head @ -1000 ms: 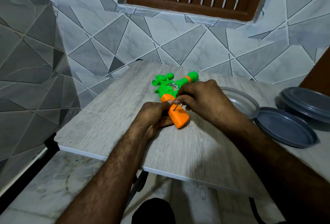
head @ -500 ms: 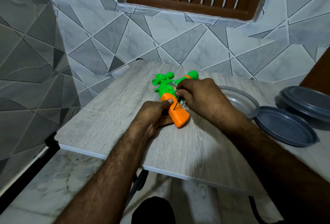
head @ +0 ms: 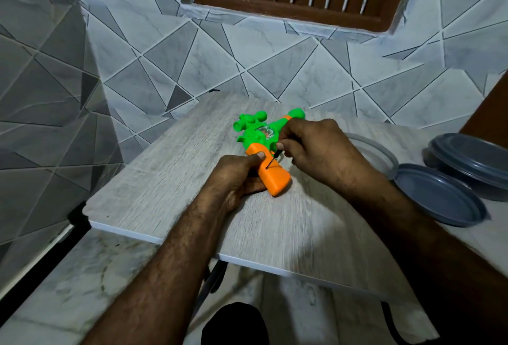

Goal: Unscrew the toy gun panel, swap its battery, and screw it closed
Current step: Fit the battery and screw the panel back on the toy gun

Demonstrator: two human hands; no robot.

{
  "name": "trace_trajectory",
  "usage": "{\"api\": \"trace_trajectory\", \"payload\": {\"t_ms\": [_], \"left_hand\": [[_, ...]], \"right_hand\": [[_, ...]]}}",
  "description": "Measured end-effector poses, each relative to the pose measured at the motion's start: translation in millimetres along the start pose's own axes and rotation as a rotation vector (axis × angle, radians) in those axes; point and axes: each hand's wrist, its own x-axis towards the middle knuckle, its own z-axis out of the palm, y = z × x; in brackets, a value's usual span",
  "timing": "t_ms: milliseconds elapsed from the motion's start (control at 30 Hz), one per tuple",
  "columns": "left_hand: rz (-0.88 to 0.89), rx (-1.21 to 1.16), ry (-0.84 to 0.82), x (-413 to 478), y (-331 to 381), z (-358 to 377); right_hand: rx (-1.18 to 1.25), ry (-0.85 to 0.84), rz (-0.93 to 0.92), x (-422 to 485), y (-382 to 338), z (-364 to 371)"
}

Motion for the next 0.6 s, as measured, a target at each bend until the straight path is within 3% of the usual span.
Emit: {"api": "trace_trajectory", "payload": {"t_ms": [233, 467, 600], "left_hand": [[-0.001, 0.007, 0.003, 0.0, -0.3, 0.3], [0.007, 0.006, 0.006, 1.5, -1.0, -0.9], [0.008, 0.009, -0.001, 1.9, -1.9, -1.5]], "right_hand": [[-0.205, 0.021, 0.004, 5.9, -9.5, -1.9], [0.077, 0.112, 0.023, 2.0, -5.1, 3.8], [0.030, 0.042, 0.028, -0.6, -7.6, -2.8]]}}
